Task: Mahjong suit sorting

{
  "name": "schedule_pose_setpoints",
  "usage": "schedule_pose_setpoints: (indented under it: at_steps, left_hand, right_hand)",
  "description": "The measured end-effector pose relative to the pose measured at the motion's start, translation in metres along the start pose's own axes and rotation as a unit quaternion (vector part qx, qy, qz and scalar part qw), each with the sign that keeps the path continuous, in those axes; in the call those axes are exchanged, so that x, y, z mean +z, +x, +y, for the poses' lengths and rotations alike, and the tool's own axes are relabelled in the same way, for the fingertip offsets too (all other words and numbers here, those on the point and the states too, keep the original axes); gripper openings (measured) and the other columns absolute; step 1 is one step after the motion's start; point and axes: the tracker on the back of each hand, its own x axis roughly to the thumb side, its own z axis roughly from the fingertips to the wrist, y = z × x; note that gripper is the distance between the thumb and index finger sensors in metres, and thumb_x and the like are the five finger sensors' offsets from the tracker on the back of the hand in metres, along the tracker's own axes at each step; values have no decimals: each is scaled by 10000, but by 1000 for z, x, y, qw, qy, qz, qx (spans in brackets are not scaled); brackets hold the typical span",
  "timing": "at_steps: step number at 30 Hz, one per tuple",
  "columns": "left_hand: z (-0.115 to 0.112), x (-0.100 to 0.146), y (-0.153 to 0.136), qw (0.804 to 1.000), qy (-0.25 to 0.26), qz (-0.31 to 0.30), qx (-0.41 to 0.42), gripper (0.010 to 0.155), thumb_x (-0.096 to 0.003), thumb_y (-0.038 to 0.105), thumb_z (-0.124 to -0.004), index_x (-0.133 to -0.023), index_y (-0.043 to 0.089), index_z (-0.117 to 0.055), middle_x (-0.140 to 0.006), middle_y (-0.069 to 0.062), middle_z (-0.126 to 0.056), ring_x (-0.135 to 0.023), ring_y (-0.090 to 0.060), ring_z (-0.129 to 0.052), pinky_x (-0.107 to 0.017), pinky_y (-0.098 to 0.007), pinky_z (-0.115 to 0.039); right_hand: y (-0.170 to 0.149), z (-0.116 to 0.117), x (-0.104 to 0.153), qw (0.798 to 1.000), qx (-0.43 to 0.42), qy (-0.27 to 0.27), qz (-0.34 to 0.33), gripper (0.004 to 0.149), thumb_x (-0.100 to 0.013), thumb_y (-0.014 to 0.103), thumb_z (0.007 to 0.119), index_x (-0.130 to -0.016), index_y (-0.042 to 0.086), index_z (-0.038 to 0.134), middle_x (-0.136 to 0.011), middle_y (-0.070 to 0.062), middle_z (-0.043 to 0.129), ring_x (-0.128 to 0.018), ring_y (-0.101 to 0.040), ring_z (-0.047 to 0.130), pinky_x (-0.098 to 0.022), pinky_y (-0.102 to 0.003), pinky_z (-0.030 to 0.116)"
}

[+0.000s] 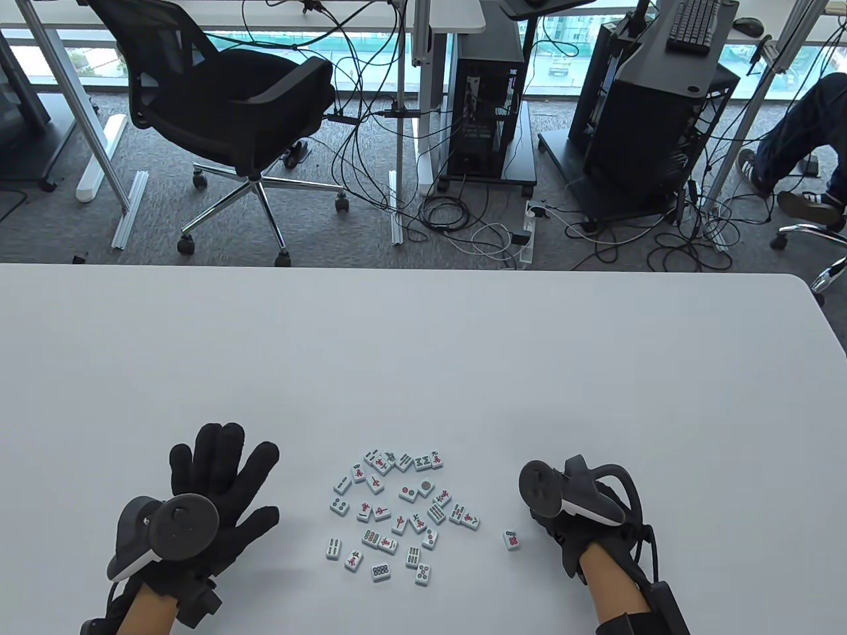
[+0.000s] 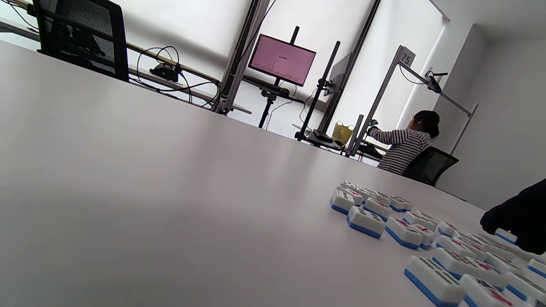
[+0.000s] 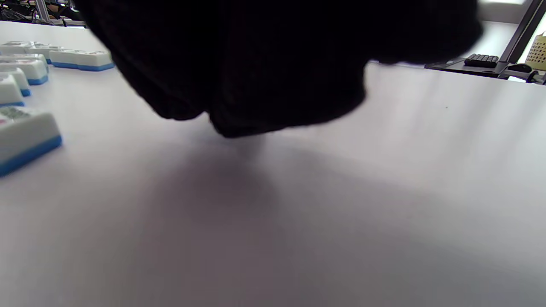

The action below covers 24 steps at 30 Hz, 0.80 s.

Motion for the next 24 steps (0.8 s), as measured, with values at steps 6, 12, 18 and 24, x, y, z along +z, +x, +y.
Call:
schedule_pose_setpoints:
  at_steps: [6, 12, 18, 24]
  left_hand:
    - [-1, 0, 0, 1000, -5, 2, -2, 777, -452, 763, -517, -1097, 507, -168, -1080, 233, 190, -1053, -93, 249, -703, -498, 145]
    - [-1, 0, 1, 1000, -7, 1, 0, 778, -452, 763, -517, -1097, 508, -163, -1079, 231, 194, -1051, -94, 251, -706, -498, 141]
    - [-1, -1, 1, 1000, -7, 0, 0, 778, -452, 762, -518, -1096, 508, -165, -1079, 232, 193, -1052, -95, 250, -706, -498, 141]
    - [-2, -1, 1, 1000, -9, -1, 0, 779, -451, 762, -519, -1095, 508, -163, -1078, 232, 192, -1052, -95, 249, -708, -498, 137]
  right_hand:
    - [5, 7, -1, 1000, 19, -5, -7, 555, -426, 340, 866, -908, 83, 766, -537, -47, 955, -234, -147, 928, -181, -283, 838]
    - [14, 1, 3, 999, 52, 5, 4, 603, -434, 343, 860, -953, 72, 713, -557, -63, 952, -249, -162, 931, -192, -293, 838]
    - [47, -22, 14, 997, 38, -65, -26, 600, -437, 364, 853, -944, 67, 733, -560, -82, 955, -252, -182, 933, -194, -308, 837]
    - [111, -19, 21, 991, 31, -68, -107, 498, -443, 426, 824, -772, 55, 872, -448, -61, 981, -156, -161, 925, -115, -292, 827]
